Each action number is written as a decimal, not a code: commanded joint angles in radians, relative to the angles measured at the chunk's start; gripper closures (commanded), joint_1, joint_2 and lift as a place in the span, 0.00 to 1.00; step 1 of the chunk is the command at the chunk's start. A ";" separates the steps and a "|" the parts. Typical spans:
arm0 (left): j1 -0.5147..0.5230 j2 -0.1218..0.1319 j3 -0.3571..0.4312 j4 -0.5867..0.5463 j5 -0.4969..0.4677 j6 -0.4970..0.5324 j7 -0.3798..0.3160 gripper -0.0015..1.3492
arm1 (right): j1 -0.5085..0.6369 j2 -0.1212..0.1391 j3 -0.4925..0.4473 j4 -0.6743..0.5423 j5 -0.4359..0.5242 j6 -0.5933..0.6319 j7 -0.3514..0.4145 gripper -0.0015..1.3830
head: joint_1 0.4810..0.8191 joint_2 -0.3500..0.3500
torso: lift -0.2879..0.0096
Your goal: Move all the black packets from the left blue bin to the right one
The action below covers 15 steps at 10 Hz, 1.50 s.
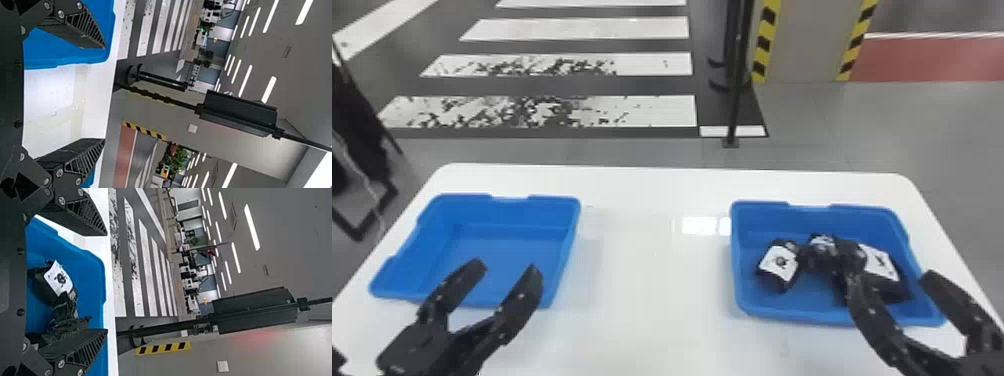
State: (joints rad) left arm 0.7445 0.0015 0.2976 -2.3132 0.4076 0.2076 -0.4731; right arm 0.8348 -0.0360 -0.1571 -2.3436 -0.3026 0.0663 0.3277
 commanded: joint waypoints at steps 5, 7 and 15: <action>-0.018 -0.004 -0.022 0.000 -0.003 0.035 0.001 0.14 | -0.010 -0.005 0.012 0.001 -0.012 -0.008 -0.004 0.12 | 0.63 0.56 | 0.49; -0.018 -0.004 -0.018 0.000 -0.003 0.035 0.001 0.14 | -0.015 -0.007 0.012 0.003 -0.014 -0.008 -0.004 0.12 | 0.63 0.55 | 0.49; -0.023 -0.004 -0.026 0.000 -0.003 0.043 0.001 0.14 | -0.013 -0.013 0.015 -0.004 -0.024 -0.010 -0.004 0.12 | 0.63 0.55 | 0.49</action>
State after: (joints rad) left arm 0.7215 0.0015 0.2714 -2.3132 0.4048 0.2502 -0.4724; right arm 0.8220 -0.0491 -0.1414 -2.3467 -0.3270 0.0563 0.3236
